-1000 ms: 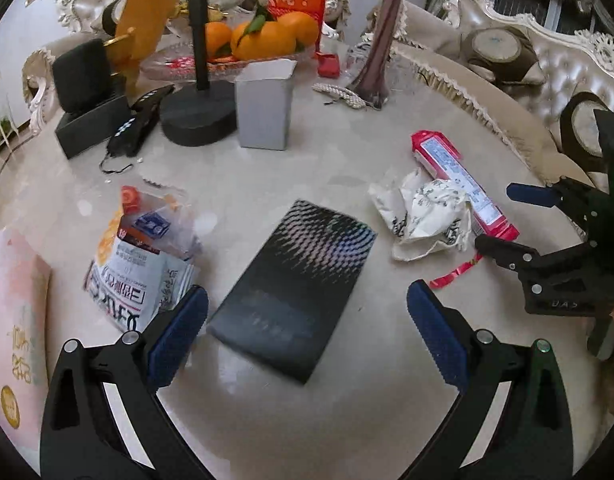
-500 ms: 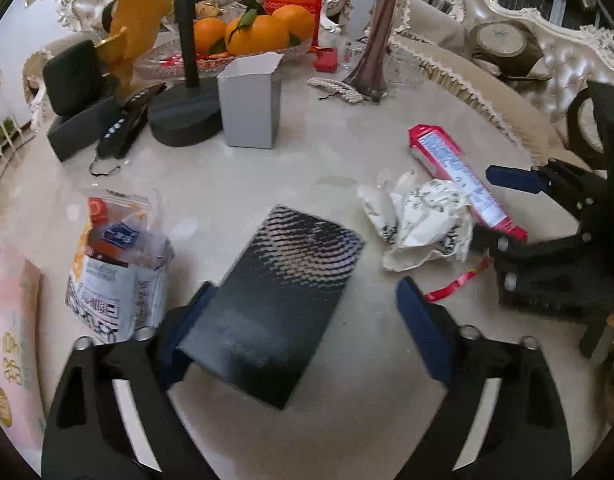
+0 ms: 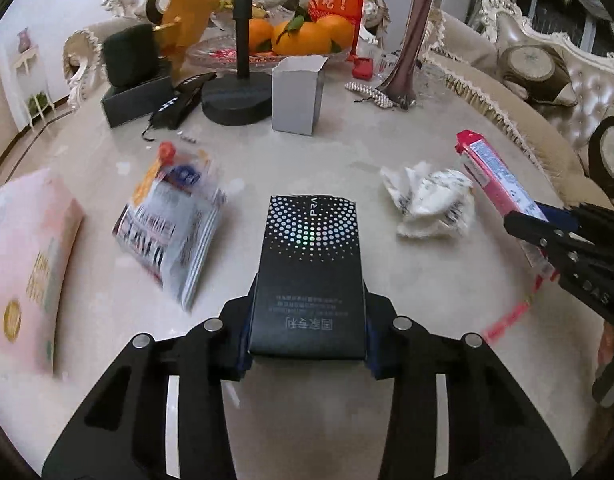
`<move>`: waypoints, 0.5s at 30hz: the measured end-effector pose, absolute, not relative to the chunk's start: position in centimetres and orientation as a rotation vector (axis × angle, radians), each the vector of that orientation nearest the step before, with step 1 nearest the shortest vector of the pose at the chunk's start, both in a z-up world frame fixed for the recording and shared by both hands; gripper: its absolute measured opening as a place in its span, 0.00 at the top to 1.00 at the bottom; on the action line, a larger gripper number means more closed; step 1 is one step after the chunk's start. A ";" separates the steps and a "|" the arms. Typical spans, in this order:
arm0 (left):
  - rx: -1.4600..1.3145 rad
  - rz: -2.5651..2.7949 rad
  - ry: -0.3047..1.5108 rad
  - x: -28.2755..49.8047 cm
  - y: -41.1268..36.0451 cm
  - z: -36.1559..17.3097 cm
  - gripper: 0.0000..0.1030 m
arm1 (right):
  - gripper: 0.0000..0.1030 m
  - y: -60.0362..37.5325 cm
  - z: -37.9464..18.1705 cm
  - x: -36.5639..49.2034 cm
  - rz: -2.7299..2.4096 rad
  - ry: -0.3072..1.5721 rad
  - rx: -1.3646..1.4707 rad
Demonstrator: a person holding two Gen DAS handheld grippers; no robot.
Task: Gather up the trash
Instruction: 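Grasp the black box with the left tool while the right tool grasps the red tube box, then carry both boxes over the wastebasket and open both tools to drop them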
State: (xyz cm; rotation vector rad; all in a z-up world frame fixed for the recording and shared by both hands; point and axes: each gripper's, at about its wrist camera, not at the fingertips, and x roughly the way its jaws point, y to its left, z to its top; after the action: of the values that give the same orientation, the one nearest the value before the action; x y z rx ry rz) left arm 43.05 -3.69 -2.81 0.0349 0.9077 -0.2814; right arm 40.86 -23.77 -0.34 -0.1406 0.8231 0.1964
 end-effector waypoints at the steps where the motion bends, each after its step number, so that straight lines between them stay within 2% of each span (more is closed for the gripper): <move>1: 0.019 -0.279 0.902 42.4 -3.5 -2.6 0.60 | 0.79 -23.7 0.1 39.8 0.207 0.809 -0.143; 6: -0.025 -0.314 0.824 35.7 -2.2 0.8 0.60 | 0.79 -23.9 2.4 32.9 0.303 0.744 -0.105; 11: 0.028 -0.364 0.745 23.2 -0.7 3.4 0.60 | 0.79 -23.7 4.2 21.7 0.497 0.695 -0.072; 15: 0.035 -0.401 0.783 12.0 1.1 2.4 0.60 | 0.79 -23.4 3.0 11.4 0.643 0.747 -0.068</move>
State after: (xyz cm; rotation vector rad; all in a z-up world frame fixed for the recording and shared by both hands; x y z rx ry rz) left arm 12.01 1.14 2.39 0.0345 0.7828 -0.4013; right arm 11.44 -23.39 3.02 -0.0677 0.7466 0.6431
